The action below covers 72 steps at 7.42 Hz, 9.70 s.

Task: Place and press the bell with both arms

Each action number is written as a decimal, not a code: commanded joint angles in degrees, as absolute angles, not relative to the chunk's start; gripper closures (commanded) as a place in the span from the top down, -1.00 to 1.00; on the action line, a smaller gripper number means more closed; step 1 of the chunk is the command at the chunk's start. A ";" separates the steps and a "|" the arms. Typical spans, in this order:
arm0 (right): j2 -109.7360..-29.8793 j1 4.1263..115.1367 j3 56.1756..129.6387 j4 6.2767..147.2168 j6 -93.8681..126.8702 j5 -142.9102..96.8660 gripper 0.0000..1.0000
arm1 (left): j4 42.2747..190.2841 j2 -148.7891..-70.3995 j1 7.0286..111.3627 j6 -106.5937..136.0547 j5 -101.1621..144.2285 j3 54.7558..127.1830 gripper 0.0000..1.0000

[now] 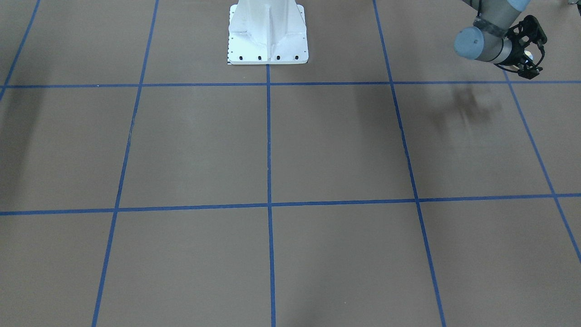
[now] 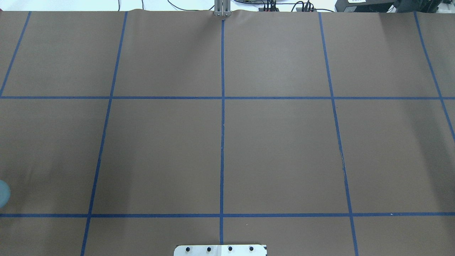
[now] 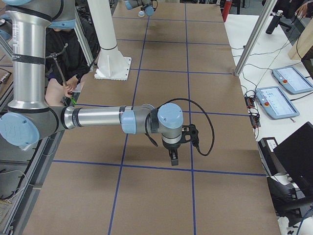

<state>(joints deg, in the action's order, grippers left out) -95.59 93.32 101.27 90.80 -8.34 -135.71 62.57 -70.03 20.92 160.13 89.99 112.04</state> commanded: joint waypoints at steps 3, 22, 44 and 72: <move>-95.27 93.34 101.34 90.79 -8.44 -135.62 1.00 | 66.00 -68.73 13.91 166.10 93.15 108.02 1.00; -95.36 93.25 101.34 90.79 -8.61 -135.70 1.00 | 75.94 -67.15 -0.43 178.40 95.10 97.73 -1.00; -95.80 93.25 101.60 91.58 -8.44 -135.88 1.00 | 100.38 -113.37 42.91 62.20 74.00 111.02 -1.00; -96.24 93.25 101.69 91.50 -8.17 -137.11 1.00 | 154.42 -140.27 22.22 51.42 58.78 58.88 1.00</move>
